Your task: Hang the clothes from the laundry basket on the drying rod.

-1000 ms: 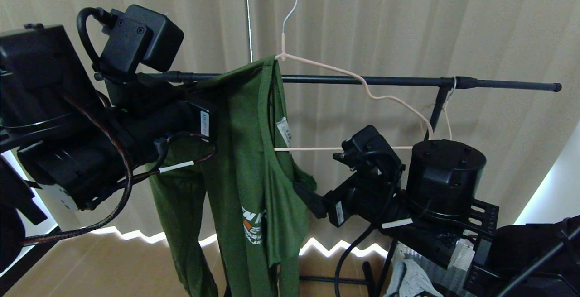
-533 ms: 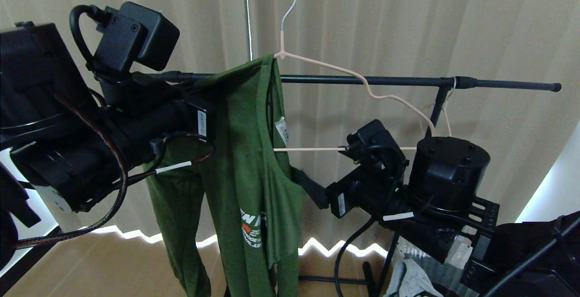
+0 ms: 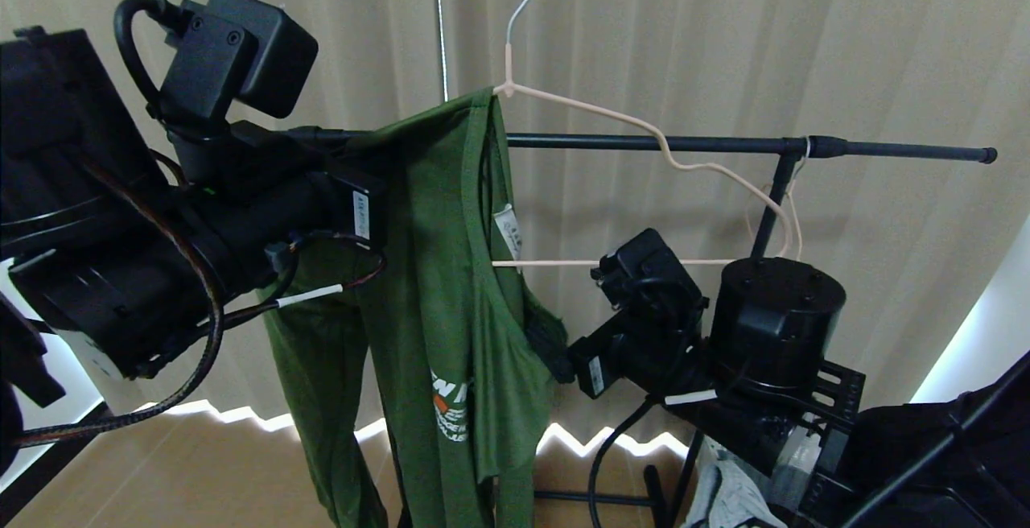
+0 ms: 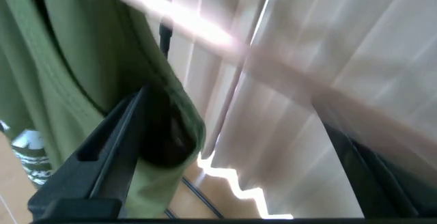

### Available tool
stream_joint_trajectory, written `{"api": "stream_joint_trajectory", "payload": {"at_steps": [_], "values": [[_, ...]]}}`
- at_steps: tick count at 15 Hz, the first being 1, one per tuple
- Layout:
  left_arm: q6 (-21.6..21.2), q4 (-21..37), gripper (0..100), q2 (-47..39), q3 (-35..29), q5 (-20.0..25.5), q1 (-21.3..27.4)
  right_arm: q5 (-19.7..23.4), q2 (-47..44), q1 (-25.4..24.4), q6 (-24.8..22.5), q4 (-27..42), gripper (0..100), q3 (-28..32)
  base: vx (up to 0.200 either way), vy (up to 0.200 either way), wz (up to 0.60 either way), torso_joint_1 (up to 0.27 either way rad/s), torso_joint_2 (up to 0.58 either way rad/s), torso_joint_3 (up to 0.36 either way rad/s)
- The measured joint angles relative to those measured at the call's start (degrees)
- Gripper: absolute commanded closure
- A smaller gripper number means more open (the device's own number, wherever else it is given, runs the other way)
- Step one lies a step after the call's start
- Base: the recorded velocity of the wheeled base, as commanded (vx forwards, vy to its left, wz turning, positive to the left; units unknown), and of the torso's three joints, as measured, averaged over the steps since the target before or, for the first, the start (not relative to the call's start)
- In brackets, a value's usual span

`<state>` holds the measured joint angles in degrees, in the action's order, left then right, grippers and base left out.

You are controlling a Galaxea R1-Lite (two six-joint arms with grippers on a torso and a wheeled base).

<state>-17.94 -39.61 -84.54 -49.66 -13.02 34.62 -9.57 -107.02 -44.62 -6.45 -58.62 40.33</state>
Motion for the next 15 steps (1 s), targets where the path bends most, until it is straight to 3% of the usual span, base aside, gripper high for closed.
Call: {"api": "stream_joint_trajectory", "payload": {"at_steps": [7, 11, 15], "values": [[-0.91, 0.0, 100, 0.1, 0.24, -1.18, -3.04, 0.0, 3.83, 1.29, -3.97, -0.06, 0, -10.75, 0.0, 0.0, 0.0, 0.0, 0.0, 0.0], [-2.9, 0.01, 100, 0.69, 1.74, -1.07, -4.56, 0.02, 8.05, 5.53, -4.82, 0.16, 0, -16.1, 0.0, 0.0, 0.0, 0.0, 0.0, 0.0], [-4.33, -0.05, 100, 2.35, 5.1, -1.01, -6.18, 0.02, 11.5, 11.98, -5.53, 0.51, 0, -17.75, 0.0, 0.0, 0.0, 0.0, 0.0, 0.0]]}}
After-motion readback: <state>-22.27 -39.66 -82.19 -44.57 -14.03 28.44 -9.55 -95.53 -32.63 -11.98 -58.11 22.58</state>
